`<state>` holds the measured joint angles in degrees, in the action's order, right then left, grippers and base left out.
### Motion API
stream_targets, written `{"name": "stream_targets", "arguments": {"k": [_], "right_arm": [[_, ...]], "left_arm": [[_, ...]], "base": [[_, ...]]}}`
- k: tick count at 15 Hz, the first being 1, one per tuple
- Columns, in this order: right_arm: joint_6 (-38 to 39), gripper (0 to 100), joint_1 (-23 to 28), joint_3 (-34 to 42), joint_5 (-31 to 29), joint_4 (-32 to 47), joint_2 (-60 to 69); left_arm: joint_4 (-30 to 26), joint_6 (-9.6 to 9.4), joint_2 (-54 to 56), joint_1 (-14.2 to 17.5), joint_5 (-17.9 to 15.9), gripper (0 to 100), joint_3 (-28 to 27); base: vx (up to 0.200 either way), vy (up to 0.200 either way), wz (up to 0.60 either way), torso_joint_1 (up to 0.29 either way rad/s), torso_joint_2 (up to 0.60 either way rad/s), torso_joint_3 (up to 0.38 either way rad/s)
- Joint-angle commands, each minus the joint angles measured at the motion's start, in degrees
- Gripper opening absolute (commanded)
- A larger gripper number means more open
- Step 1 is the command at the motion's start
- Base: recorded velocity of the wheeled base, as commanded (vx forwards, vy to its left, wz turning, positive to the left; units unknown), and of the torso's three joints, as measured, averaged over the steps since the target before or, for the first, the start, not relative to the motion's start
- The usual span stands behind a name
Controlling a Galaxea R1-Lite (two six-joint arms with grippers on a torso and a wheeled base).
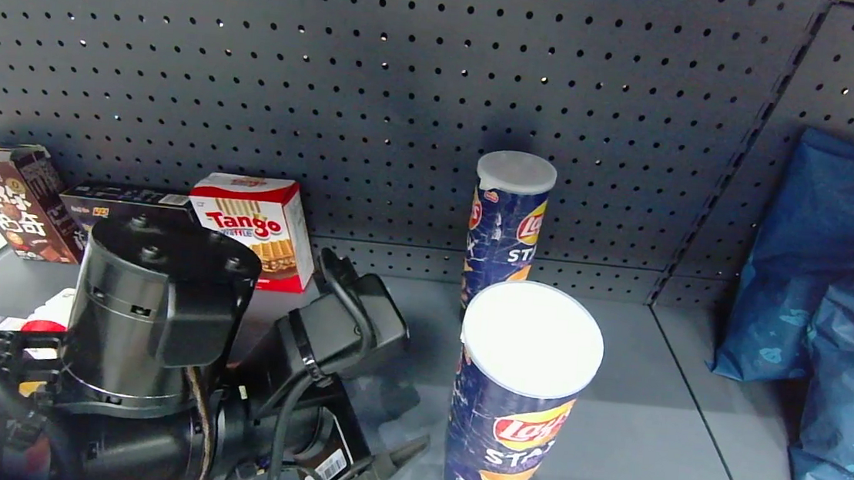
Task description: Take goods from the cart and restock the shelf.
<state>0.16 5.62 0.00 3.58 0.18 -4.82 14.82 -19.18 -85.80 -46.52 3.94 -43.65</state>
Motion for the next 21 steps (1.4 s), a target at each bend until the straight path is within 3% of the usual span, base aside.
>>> {"name": "stream_targets", "arguments": {"k": [1,14,21], "right_arm": [[0.02,100,0.01,0.0,0.02,-0.01,-0.11],[0.02,100,0.01,0.0,0.02,-0.01,-0.11],[0.02,100,0.01,0.0,0.02,-0.01,-0.11]], "left_arm": [[0.21,0.02,-0.25,-0.06,0.02,100,-0.38],[0.21,0.1,-4.55,-1.73,0.02,100,-4.25],[0.21,-0.51,-1.39,-1.12,-0.07,100,-0.29]], "base": [[0.0,0.0,0.0,0.0,0.0,0.0],[0.0,0.0,0.0,0.0,0.0,0.0],[0.0,0.0,0.0,0.0,0.0,0.0]]}}
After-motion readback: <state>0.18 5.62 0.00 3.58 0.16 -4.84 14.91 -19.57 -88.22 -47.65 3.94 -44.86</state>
